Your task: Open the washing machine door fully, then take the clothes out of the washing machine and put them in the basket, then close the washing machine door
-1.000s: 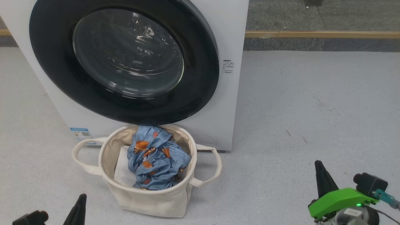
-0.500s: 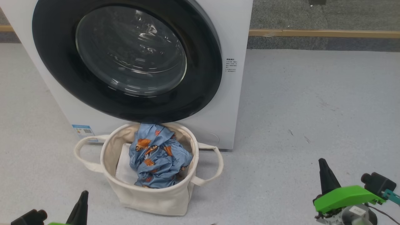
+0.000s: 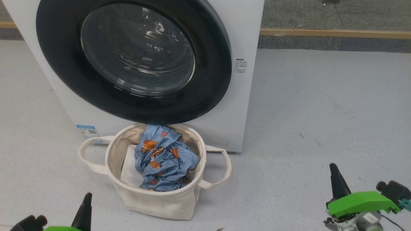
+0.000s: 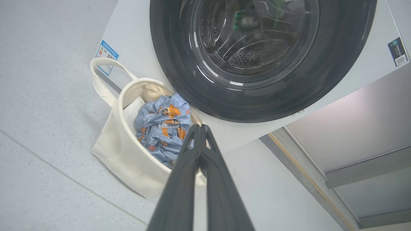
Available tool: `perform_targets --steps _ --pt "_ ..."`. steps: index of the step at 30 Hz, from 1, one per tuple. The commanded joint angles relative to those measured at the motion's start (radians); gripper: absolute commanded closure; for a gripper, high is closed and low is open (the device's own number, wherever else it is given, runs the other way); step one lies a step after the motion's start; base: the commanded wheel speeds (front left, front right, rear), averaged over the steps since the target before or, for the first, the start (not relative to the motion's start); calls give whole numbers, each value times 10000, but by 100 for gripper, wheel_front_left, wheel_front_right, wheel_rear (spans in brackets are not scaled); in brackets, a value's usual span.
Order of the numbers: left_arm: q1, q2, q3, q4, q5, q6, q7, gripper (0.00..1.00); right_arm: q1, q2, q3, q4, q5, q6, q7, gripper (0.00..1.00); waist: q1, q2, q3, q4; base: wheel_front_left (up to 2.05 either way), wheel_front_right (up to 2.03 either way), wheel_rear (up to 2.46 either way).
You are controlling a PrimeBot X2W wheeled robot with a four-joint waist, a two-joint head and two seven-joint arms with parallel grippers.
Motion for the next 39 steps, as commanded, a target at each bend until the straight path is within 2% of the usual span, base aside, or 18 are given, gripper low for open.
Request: perform_targets --steps 1,39 --pt "-472 57 365 -388 -248 -32 128 100 -261 -38 -10 -427 328 -1 75 100 -1 -1 11 17 0 0 0" --pt "-448 -1130 1459 -1059 -3115 -53 1195 100 61 134 -483 -1262 4221 -1 1143 100 -1 -1 221 330 0 0 0"
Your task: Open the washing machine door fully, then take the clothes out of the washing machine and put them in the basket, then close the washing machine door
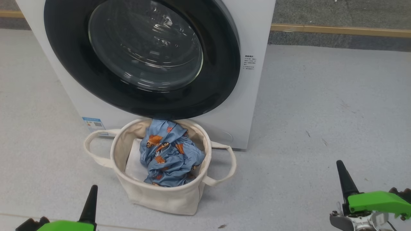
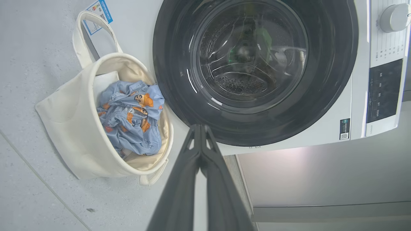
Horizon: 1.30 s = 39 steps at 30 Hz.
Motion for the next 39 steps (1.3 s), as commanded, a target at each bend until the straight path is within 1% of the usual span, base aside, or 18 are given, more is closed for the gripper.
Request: perform_targets --steps 1,31,39 --pt "-449 13 388 -414 -190 -54 81 100 -199 10 86 -437 283 1 73 100 0 0 8 11 0 0 0" --pt "-429 -949 1271 -959 -2518 -71 943 100 62 150 -296 -1113 3440 0 937 100 0 0 178 265 0 0 0" --pt "-428 -969 1289 -971 -2567 -71 960 100 68 153 -304 -1128 3506 0 955 100 0 0 181 270 0 0 0"
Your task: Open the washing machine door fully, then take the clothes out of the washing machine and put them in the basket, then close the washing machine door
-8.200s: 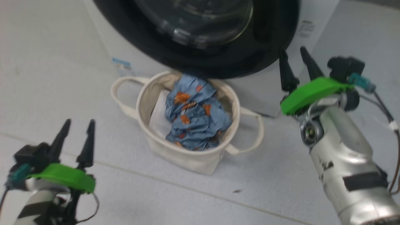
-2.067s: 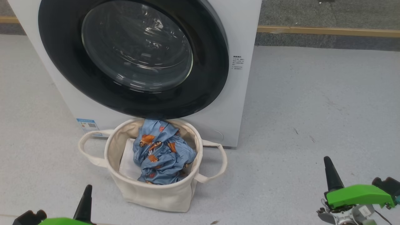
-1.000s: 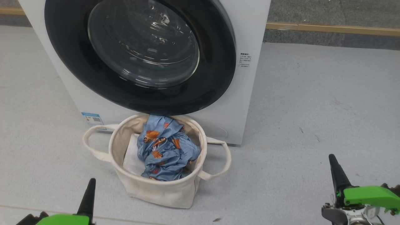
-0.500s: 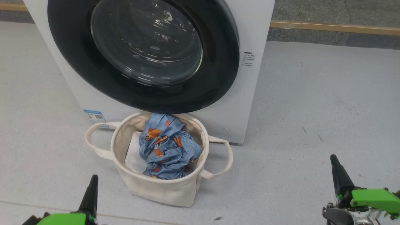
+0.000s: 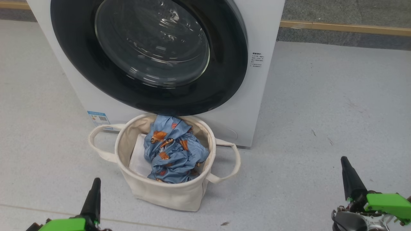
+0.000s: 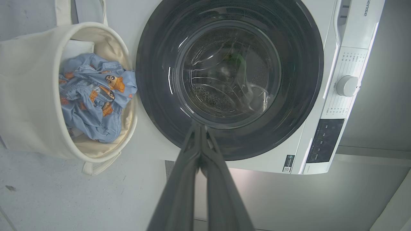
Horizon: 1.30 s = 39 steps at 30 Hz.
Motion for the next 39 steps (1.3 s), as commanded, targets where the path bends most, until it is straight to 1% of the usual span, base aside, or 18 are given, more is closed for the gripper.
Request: perform_targets --steps 1,39 --pt "-427 49 349 -384 -36 -69 82 100 -145 -56 187 -395 53 2 79 100 0 0 0 -1 0 0 0" --pt "-427 49 347 -384 -38 -69 80 100 -145 -56 189 -395 54 2 77 100 0 0 0 -1 0 0 0"
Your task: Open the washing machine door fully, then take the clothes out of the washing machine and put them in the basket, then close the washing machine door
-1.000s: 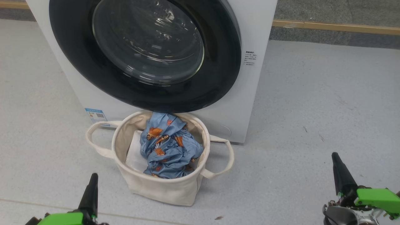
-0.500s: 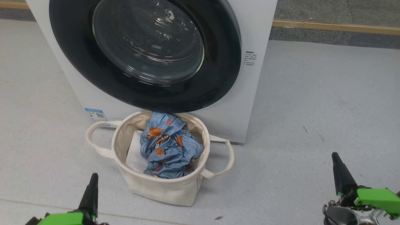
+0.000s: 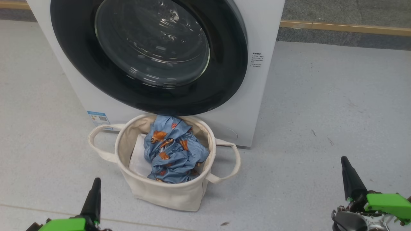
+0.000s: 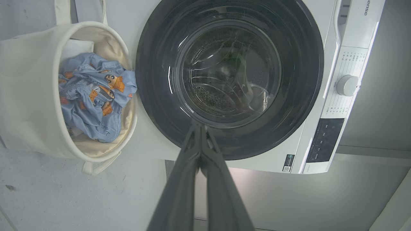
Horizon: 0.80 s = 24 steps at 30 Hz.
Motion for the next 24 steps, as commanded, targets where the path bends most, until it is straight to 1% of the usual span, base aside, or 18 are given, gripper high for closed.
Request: perform_targets --steps 1,24 --pt "-427 49 345 -382 -38 -69 51 100 -146 -58 193 -389 54 2 77 100 0 0 0 0 0 0 0" --pt "-427 49 344 -383 -39 -69 50 100 -146 -58 194 -389 55 2 77 100 0 0 0 0 0 0 0"
